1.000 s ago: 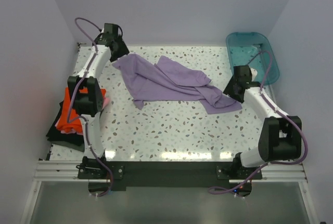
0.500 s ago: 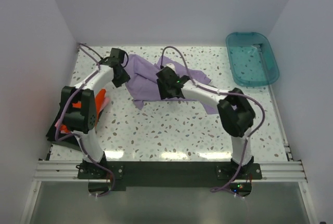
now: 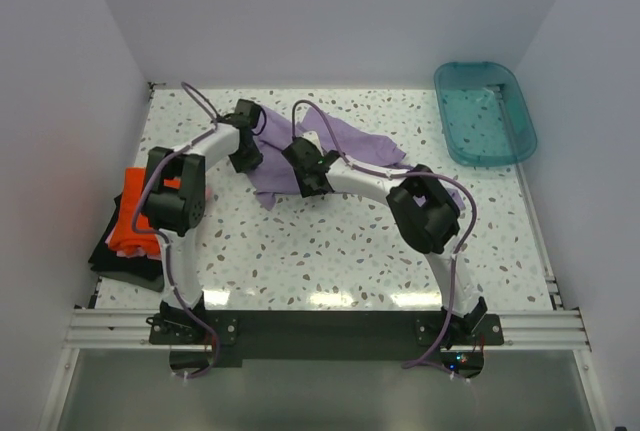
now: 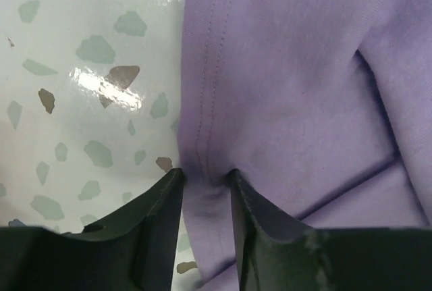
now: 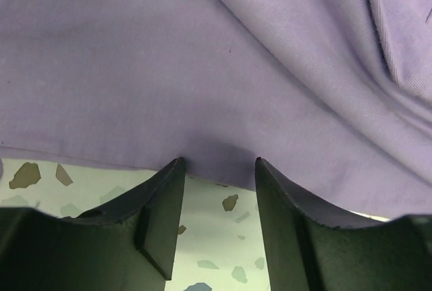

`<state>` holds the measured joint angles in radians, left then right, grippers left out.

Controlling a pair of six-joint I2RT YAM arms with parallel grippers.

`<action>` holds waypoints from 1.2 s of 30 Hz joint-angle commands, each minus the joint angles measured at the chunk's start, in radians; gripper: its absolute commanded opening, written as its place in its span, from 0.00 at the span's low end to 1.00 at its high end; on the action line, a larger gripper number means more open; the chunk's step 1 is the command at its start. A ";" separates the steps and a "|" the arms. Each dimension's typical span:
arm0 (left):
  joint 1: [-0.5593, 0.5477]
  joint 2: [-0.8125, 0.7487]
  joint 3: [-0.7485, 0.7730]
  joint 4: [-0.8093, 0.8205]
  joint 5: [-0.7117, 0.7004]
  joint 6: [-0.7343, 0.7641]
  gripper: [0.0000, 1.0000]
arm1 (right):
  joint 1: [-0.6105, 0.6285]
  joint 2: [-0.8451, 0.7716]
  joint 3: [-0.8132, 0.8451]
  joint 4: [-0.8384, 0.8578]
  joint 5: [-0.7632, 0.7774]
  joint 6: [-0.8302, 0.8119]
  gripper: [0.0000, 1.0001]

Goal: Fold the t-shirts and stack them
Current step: Flatten the tshirt out

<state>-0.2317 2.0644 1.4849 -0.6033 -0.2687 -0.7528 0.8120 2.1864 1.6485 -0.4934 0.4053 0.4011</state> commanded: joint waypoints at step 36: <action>0.060 -0.142 0.088 -0.073 -0.043 0.094 0.85 | -0.105 -0.122 -0.250 0.170 -0.344 0.140 0.00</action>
<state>-0.1783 2.0659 1.6630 -0.6933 -0.3267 -0.6090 0.7013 2.0373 1.3838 -0.2951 0.1040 0.5087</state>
